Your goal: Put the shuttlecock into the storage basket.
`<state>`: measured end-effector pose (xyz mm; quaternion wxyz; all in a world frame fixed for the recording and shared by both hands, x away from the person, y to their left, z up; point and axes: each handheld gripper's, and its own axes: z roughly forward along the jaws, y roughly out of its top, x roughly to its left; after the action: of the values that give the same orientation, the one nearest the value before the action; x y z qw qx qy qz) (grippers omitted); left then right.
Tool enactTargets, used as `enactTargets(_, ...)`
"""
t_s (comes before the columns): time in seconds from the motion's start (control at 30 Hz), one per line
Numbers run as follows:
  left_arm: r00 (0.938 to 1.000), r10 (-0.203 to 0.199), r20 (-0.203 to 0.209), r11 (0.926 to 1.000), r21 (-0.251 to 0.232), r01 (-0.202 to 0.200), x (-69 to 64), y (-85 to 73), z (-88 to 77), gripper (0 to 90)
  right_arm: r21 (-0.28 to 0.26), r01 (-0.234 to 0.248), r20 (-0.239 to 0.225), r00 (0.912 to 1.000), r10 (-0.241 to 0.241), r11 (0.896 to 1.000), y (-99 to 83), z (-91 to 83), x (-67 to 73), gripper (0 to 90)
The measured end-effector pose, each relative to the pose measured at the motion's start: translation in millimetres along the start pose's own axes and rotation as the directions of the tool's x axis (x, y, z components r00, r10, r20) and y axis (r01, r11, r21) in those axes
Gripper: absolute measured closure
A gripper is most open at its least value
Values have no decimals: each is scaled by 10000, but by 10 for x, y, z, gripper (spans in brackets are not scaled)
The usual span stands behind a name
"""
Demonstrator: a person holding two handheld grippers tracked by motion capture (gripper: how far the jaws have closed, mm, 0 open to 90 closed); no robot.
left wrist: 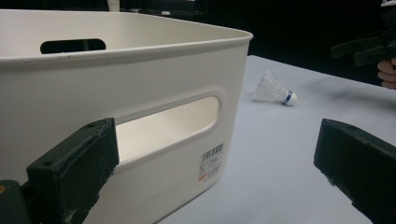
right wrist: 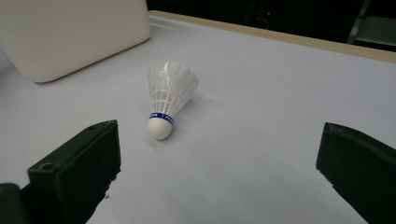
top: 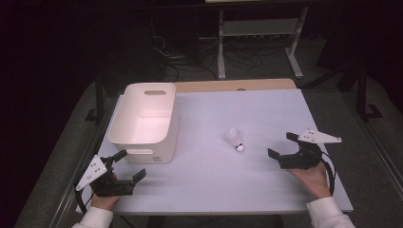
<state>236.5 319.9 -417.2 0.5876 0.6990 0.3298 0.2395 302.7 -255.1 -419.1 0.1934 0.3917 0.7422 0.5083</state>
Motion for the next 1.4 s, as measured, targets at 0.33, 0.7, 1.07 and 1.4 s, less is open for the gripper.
enactTargets(0.33, 10000, -40, -8, 10000, 39, 40, 6, -3, 5, 0, 151, 24, -4, 10000, -24, 9999, 24, -15, 40, 0)
enactTargets(0.7, 10000, -29, 1, 9999, 104, 29, 9, -5, 4, 0, 846, -33, 57, 10000, 28, 9964, 77, 60, 38, 0)
enactTargets(1.07, 10000, -17, 80, 10000, 62, 16, 7, -3, -1, 0, 1182, 327, -290, 9991, -294, 9925, 294, 102, 137, 0)
enactTargets(1.4, 9999, -35, 131, 10000, -22, 35, -7, -3, 8, 0, 1554, 579, -345, 9980, -531, 9861, 391, 177, 167, 0)
